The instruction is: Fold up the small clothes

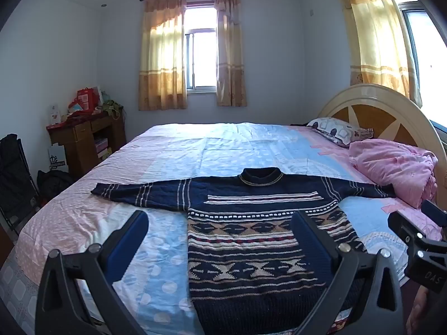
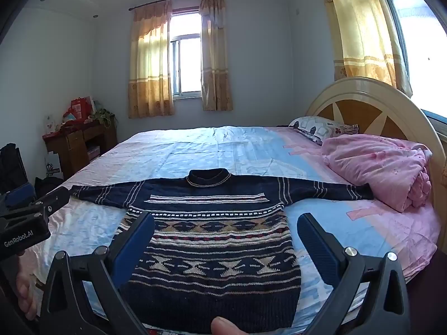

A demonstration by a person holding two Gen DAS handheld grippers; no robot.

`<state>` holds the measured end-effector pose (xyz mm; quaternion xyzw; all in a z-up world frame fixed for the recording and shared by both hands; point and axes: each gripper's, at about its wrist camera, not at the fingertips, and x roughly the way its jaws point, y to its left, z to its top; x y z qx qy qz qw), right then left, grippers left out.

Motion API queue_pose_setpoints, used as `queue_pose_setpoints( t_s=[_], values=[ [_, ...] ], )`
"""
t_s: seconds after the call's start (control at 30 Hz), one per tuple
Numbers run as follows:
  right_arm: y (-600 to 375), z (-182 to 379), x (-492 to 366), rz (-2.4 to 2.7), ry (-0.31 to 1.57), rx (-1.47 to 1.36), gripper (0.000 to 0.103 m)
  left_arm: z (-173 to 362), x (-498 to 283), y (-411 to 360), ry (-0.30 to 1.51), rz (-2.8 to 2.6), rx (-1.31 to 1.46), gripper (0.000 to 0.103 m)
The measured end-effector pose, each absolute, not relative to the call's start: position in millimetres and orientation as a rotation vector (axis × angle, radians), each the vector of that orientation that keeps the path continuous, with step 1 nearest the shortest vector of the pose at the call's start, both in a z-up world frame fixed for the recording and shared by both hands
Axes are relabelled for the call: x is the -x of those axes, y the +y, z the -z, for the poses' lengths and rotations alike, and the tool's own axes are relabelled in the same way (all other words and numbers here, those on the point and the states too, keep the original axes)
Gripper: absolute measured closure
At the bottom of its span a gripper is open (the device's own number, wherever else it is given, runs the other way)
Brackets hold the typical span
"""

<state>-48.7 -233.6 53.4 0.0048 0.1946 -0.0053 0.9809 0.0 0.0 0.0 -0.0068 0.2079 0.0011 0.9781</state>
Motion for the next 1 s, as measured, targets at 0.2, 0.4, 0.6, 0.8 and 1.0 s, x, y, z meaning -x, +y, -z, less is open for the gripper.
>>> queue_pose_setpoints(
  t_s=[0.2, 0.4, 0.6, 0.8, 1.0],
  values=[
    [-236, -53, 47, 0.011, 0.396, -0.011, 0.001, 0, 0, 0, 0.419, 0.001, 0.009, 0.000],
    [-232, -53, 47, 0.014, 0.397, -0.007, 0.001, 3, 2, -6, 0.421, -0.001, 0.013, 0.000],
    [-235, -50, 45, 0.018, 0.403, -0.013, 0.001, 7, 1, -1, 0.420, -0.003, 0.010, 0.000],
    [-232, -46, 43, 0.020, 0.410, -0.008, 0.001, 9, -1, -1, 0.414, -0.002, 0.006, 0.000],
    [-233, -44, 41, 0.024, 0.415, -0.008, 0.001, 9, 0, -2, 0.399, -0.001, 0.005, 0.000]
  ],
)
